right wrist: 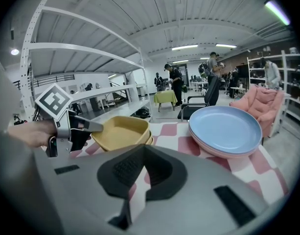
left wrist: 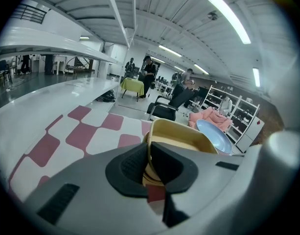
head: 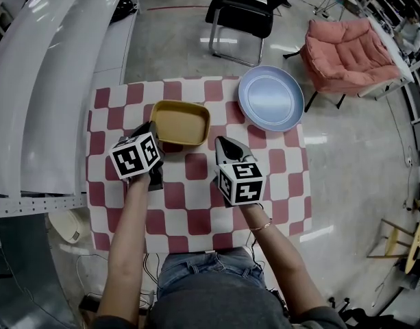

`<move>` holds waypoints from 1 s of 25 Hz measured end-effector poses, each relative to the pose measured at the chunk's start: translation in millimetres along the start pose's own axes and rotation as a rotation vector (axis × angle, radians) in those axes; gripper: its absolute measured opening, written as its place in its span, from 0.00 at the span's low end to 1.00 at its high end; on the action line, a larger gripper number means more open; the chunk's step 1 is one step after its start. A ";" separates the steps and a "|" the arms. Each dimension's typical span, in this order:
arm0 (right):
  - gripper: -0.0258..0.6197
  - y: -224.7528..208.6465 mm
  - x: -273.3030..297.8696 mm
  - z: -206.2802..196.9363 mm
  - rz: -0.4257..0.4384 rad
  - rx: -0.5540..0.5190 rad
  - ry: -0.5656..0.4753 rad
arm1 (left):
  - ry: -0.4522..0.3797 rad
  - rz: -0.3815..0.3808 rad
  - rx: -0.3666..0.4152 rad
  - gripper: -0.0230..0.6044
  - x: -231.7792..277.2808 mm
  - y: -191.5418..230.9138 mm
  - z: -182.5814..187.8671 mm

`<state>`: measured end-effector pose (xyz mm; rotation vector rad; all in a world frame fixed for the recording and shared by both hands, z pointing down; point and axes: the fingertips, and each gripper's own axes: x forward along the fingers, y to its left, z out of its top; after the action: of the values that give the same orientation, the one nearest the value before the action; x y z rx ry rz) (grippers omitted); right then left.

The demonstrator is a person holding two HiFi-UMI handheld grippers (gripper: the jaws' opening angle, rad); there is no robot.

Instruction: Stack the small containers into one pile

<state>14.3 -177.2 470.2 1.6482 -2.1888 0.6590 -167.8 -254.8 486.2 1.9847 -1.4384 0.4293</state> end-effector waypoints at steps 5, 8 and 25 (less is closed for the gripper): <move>0.05 1.1 3.9 -3.1 0.001 -0.001 0.011 | 0.009 -0.003 0.016 0.09 2.9 0.9 -1.4; 0.05 1.8 7.5 -5.8 0.000 -0.001 0.019 | 0.021 0.000 0.043 0.09 5.4 2.1 -3.9; 0.05 -1.8 8.4 -7.2 -0.006 -0.005 0.025 | 0.034 0.001 0.083 0.17 10.6 1.8 -8.3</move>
<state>13.5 -180.5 480.9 1.6346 -2.1655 0.6688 -164.9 -257.3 499.3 2.0326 -1.4214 0.5286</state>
